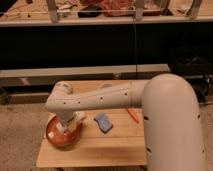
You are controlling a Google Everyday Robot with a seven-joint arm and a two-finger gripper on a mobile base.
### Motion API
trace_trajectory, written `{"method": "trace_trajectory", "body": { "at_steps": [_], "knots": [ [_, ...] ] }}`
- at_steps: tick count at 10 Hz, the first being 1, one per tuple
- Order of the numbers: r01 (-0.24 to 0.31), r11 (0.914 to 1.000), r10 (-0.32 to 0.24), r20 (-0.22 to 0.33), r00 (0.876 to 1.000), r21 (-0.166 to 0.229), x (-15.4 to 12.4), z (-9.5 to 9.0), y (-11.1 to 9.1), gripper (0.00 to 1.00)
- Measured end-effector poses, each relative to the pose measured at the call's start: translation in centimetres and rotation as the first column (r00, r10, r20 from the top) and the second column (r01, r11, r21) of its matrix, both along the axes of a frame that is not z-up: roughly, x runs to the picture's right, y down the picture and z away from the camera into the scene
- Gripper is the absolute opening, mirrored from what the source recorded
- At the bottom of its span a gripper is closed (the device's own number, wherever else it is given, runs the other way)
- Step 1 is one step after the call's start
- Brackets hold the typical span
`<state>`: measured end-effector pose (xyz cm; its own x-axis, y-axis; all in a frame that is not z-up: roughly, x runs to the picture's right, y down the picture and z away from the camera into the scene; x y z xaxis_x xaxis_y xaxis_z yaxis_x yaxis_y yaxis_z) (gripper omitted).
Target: Place the bottle in the ceramic bowl
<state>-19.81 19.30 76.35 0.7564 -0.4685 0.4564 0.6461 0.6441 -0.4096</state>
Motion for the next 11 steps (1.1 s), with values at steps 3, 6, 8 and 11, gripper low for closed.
{"method": "trace_trajectory", "body": {
  "at_steps": [3, 6, 8, 11],
  "knots": [
    [0.014, 0.9999, -0.014, 0.018, 1.000, -0.006, -0.7, 0.3, 0.2, 0.11],
    [0.021, 0.9997, -0.020, 0.023, 1.000, -0.012, -0.7, 0.8, 0.2, 0.24],
    [0.023, 0.9996, -0.023, 0.027, 0.999, -0.016, -0.9, 0.9, 0.2, 0.32],
    [0.030, 0.9993, -0.029, 0.032, 0.999, -0.021, -1.2, 1.4, 0.2, 0.61]
  ]
}}
